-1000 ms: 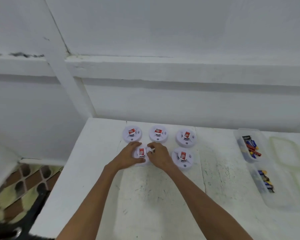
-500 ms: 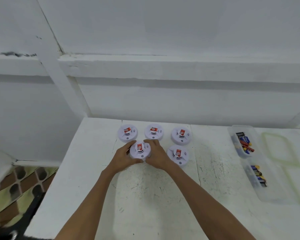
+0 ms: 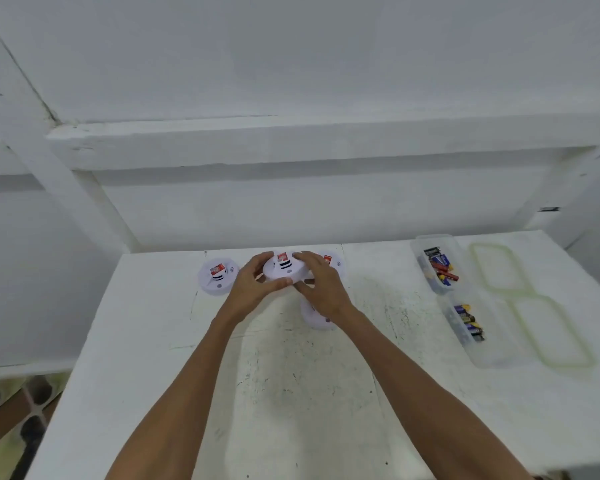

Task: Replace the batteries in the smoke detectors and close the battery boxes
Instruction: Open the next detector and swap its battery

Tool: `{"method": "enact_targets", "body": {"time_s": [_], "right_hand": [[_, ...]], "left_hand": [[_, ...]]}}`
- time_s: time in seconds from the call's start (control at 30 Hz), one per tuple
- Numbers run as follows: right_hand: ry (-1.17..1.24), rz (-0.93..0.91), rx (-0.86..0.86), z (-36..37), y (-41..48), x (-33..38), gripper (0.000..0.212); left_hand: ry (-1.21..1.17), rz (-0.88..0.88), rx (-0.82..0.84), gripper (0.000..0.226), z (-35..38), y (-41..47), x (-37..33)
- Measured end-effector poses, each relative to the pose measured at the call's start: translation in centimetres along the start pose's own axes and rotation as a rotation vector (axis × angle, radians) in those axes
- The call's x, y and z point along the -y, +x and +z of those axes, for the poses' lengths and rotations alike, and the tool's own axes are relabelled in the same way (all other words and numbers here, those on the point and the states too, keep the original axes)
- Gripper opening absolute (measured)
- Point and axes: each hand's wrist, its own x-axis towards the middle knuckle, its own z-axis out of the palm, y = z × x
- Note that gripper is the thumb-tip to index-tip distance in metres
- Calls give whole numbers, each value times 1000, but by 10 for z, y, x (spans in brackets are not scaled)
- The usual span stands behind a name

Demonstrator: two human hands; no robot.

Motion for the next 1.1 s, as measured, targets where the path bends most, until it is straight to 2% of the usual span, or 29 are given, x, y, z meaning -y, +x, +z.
{"method": "enact_targets", "body": {"time_s": [0.13, 0.33, 0.53, 0.7, 0.8, 0.97, 1.1], "right_hand": [[22, 49, -169, -26, -13, -10, 49], [33, 136, -276, -66, -32, -28, 51], [-34, 171, -349, -98, -60, -47, 49], [-51, 291, -426, -118, -86, -59, 42], [-58, 386, -466, -124, -99, -63, 44], [-20, 534, -481, -126, -112, -69, 51], [33, 558, -491, -124, -116, -68, 45]], "left_hand": [[-16, 48, 46, 77, 27, 13, -20], [-47, 61, 145, 73, 78, 25, -41], [-49, 113, 227, 63, 125, 31, -49], [-96, 142, 323, 51, 162, 25, -47], [-87, 147, 353, 36, 178, 23, -40], [-146, 89, 379, 27, 197, 16, -35], [-268, -1, 364, 27, 206, 8, -39]]}}
